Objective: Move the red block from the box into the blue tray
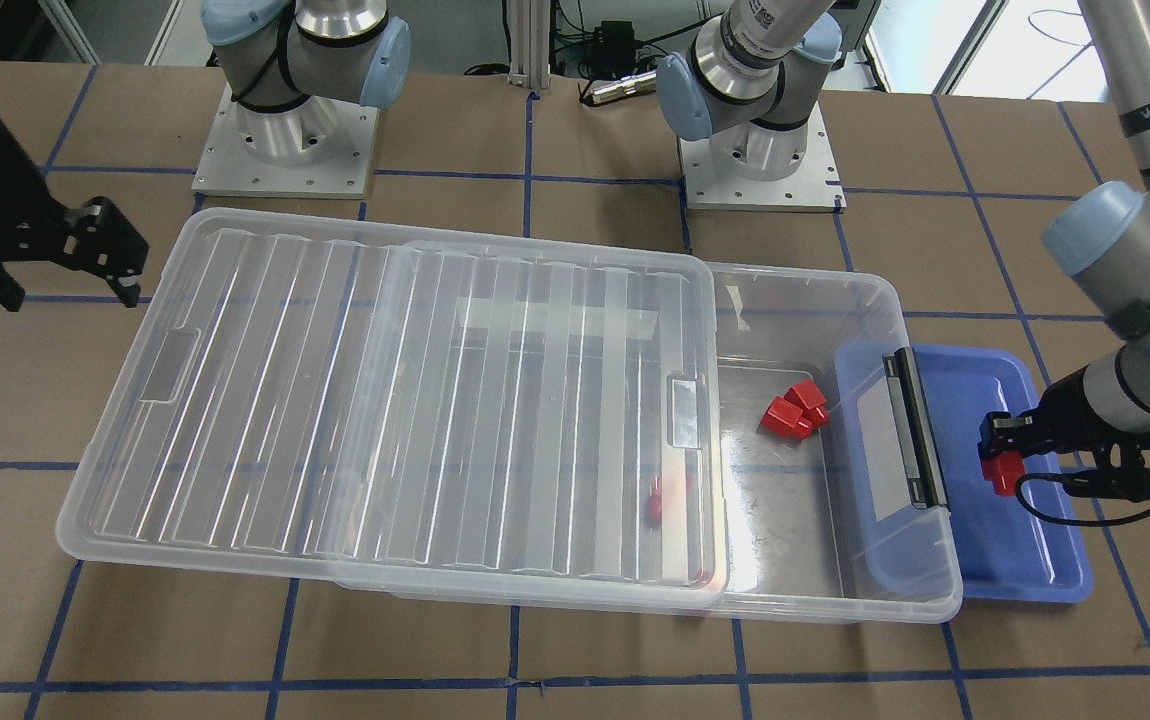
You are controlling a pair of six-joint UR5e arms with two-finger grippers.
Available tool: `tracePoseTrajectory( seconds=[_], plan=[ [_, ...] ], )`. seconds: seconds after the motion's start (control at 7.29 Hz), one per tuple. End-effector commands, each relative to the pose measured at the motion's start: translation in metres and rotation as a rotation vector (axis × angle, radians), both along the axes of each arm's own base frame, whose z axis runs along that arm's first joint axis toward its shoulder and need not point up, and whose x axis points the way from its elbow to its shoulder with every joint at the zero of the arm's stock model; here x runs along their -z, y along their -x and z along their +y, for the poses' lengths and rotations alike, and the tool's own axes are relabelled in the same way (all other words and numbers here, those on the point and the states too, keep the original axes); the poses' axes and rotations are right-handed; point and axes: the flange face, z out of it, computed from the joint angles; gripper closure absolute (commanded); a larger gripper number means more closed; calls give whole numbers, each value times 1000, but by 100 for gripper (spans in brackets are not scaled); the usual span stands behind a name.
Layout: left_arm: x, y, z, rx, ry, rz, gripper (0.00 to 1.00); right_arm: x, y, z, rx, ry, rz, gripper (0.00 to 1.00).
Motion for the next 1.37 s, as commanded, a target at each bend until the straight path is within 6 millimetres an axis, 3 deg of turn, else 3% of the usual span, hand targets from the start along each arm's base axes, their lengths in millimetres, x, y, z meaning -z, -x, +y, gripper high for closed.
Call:
tracePoseTrajectory(
  seconds=[0.0, 0.14, 0.27, 0.41, 0.55, 0.69, 0.82, 0.96, 1.23],
  plan=[
    [28, 1, 7, -7, -1, 0, 76, 13, 74, 0, 18, -23, -2, 0],
    [27, 0, 7, -10, 1, -3, 47, 28, 84, 4, 36, -49, -11, 0],
    [9, 2, 3, -32, 18, -19, 7, 49, 83, 5, 39, -29, -1, 0],
    [-13, 12, 3, -38, 20, -23, 0, 82, 82, 15, 44, -54, 13, 0],
    [-50, 22, 1, -38, -5, -12, 0, 110, 78, 20, 49, -43, 11, 0],
    [-100, 43, -4, -40, -39, -1, 0, 139, 75, 25, 57, -39, 17, 0],
    [-153, 73, -12, -22, -37, -9, 0, 137, 70, 27, 80, -31, 23, 0],
    [-187, 109, -16, -4, -35, -19, 0, 134, 66, 27, 101, -27, 10, 0],
    [-217, 205, -7, -17, 17, -41, 0, 135, 50, 25, 102, -26, 4, 0]
  ],
)
